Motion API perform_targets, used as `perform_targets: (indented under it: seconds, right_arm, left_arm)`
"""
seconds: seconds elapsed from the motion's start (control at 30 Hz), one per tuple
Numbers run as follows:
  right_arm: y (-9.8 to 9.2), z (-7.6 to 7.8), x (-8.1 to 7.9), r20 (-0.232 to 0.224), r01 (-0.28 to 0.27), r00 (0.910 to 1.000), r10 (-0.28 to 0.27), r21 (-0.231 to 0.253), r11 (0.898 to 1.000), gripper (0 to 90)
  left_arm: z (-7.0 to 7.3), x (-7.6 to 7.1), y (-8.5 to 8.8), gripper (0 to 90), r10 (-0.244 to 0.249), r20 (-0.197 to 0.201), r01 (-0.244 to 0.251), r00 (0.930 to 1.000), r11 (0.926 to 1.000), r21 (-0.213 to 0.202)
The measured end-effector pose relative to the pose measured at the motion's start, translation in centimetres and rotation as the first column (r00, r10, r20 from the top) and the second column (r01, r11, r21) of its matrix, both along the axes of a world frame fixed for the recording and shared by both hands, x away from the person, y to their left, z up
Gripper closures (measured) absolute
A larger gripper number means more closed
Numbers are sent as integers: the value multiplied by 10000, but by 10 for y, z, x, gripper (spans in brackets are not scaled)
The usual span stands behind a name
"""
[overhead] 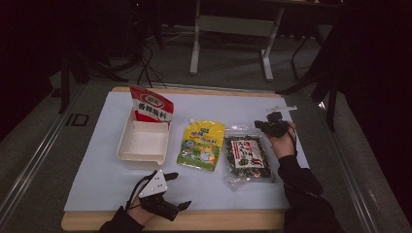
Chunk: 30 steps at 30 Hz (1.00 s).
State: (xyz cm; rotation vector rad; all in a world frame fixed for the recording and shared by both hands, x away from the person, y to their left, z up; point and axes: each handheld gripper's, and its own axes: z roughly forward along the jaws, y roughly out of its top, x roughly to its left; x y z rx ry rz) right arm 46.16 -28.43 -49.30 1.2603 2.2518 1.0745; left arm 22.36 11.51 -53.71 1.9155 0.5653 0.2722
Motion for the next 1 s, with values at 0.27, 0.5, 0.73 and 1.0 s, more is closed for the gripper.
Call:
perform_targets:
  seconds: [0.27,0.5,0.73,1.0]
  right_arm:
    - [16,-11,26,-281,215,9994,-220,-202,9996,900]
    - [21,-20,50,-699,587,9956,-625,-552,9967,900]
    - [22,-28,58,-1149,715,9902,-793,-698,9950,900]
    - [21,-28,55,-1577,591,9849,-708,-779,9952,899]
  left_arm:
    - [0,-1,0,21,-19,-14,19,10000,10000,-75]
    - [0,0,2,22,-6,-19,6,10000,10000,-96]
    - [0,0,3,22,55,-43,-56,10000,9999,-122]
    - [0,0,3,22,37,-23,-37,10000,9999,-93]
